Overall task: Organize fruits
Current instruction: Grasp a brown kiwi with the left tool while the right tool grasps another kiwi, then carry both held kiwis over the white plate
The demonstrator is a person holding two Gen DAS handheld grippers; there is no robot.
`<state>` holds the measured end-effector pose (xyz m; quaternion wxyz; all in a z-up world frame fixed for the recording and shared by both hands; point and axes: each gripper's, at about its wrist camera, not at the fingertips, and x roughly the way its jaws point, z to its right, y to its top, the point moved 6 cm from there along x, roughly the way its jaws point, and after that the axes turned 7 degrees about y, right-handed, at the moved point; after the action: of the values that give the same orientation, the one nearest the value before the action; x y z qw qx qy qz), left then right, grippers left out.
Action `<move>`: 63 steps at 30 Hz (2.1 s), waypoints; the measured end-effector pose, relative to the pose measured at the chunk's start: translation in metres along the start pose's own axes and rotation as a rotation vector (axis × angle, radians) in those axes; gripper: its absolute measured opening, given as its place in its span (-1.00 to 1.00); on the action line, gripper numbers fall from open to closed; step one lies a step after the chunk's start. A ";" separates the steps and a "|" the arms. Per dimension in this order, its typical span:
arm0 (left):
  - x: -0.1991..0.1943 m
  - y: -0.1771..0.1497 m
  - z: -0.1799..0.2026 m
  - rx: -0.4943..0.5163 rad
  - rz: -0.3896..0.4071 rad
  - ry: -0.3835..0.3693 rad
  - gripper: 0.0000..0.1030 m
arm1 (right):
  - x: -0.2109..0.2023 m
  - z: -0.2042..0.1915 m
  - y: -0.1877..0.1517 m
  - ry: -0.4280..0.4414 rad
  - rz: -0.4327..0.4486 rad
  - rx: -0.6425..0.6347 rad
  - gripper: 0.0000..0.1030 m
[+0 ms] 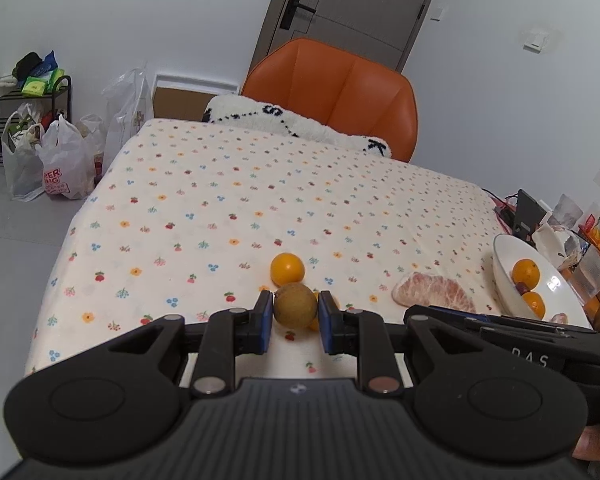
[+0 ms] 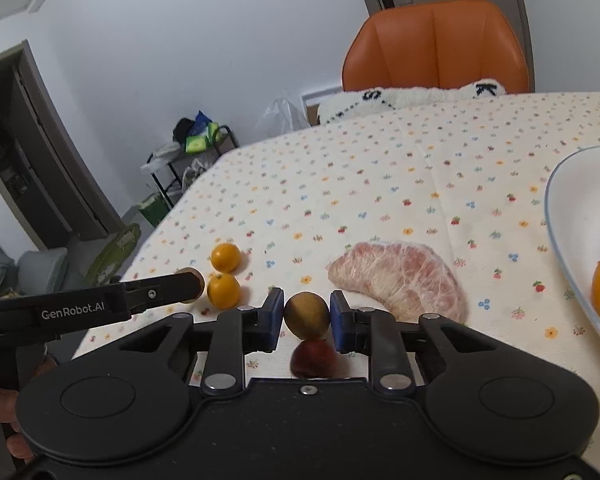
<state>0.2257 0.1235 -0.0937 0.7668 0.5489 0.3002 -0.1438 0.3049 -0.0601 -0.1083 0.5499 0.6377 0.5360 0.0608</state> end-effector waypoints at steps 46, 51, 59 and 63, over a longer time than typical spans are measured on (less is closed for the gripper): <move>-0.014 0.004 0.175 0.174 0.044 -0.188 -0.57 | -0.161 0.103 0.007 -0.210 0.245 0.121 -0.55; -0.008 0.001 0.189 0.186 0.035 -0.204 -0.57 | -0.170 0.120 0.003 -0.228 0.254 0.149 -0.55; 0.003 -0.004 0.214 0.216 0.011 -0.230 -0.57 | -0.182 0.143 -0.001 -0.249 0.273 0.190 -0.55; 0.009 -0.007 0.226 0.235 -0.007 -0.234 -0.56 | -0.186 0.154 -0.002 -0.258 0.280 0.213 -0.55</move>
<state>0.2969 -0.0881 -0.0556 0.7266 0.6130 0.1919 -0.2437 0.3291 -0.2984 -0.0741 0.5298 0.7628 0.3707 -0.0024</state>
